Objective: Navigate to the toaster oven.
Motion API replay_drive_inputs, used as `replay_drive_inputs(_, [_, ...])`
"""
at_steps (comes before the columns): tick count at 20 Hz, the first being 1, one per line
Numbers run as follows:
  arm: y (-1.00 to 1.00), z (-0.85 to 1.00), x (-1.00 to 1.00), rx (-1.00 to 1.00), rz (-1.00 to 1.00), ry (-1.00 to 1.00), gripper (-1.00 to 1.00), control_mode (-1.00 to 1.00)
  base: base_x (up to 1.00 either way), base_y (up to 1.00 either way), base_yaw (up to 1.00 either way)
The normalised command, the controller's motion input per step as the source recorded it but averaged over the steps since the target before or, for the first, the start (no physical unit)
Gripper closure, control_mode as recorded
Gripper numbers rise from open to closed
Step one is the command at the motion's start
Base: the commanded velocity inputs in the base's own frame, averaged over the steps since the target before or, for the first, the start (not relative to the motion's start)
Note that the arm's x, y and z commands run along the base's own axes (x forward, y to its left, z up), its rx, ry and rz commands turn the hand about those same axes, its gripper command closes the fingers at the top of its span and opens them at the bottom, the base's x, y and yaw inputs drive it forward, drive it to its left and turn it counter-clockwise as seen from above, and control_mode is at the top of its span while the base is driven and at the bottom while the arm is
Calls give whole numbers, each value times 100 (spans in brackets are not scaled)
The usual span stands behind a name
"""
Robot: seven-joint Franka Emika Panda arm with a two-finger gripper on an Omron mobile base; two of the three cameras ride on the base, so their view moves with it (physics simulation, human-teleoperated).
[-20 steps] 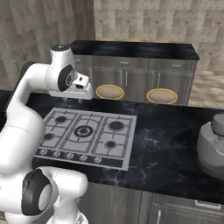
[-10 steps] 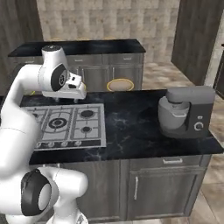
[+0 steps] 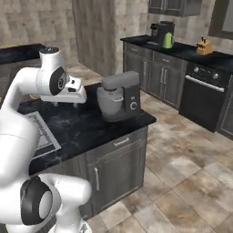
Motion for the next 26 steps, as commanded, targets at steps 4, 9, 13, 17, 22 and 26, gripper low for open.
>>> replay_drive_inputs(4, [0,0,0,0,0,0,-100,100,0,0,-84])
replay_drive_inputs(9, [0,0,0,0,0,0,-100,100,0,-8,-85])
replay_drive_inputs(13, [0,0,0,0,0,0,-100,100,0,-6,-85])
replay_drive_inputs(17, [0,0,0,0,0,0,-100,100,0,-10,-84])
replay_drive_inputs(22, [0,0,0,0,0,0,-100,100,8,-2,-83])
replay_drive_inputs(26, [0,0,0,0,0,0,-100,100,50,-1,-63])
